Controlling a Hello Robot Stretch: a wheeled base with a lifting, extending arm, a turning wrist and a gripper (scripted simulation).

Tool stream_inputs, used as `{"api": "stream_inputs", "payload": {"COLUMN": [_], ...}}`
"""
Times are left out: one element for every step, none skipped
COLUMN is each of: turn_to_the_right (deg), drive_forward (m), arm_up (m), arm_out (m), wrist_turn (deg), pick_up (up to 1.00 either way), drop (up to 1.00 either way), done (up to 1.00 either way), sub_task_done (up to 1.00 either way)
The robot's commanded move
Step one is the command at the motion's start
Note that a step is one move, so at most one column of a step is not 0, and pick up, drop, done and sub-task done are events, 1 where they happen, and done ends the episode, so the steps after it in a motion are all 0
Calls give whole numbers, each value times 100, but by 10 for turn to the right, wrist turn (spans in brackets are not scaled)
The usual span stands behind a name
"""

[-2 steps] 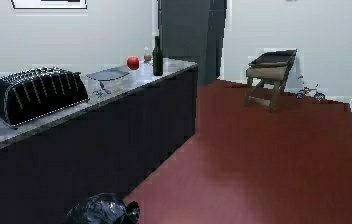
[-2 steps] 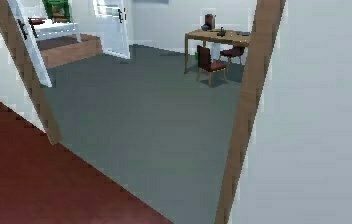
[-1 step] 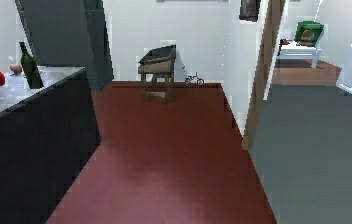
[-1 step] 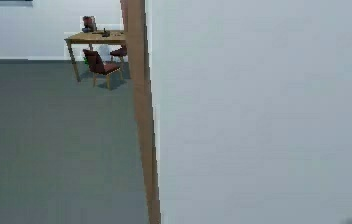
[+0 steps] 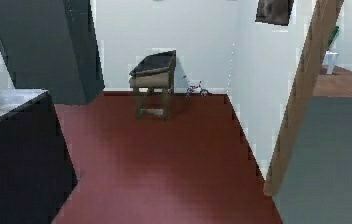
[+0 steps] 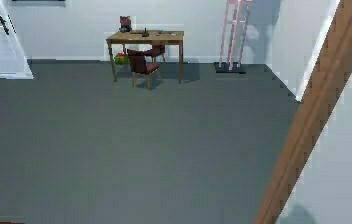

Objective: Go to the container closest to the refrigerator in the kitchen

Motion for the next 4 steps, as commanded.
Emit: {"api": "stream_inputs", "payload": {"turn_to_the_right": [-150,0,0,-270], "drive_forward": [0,100,65,0], "arm_up": [0,0,0,0], "arm_out": [0,0,0,0], "wrist_turn": [0,0,0,0], "pick_up": [0,0,0,0], "drop": [0,0,0,0], "done": [0,0,0,0], "sub_task_done": [0,0,0,0]}}
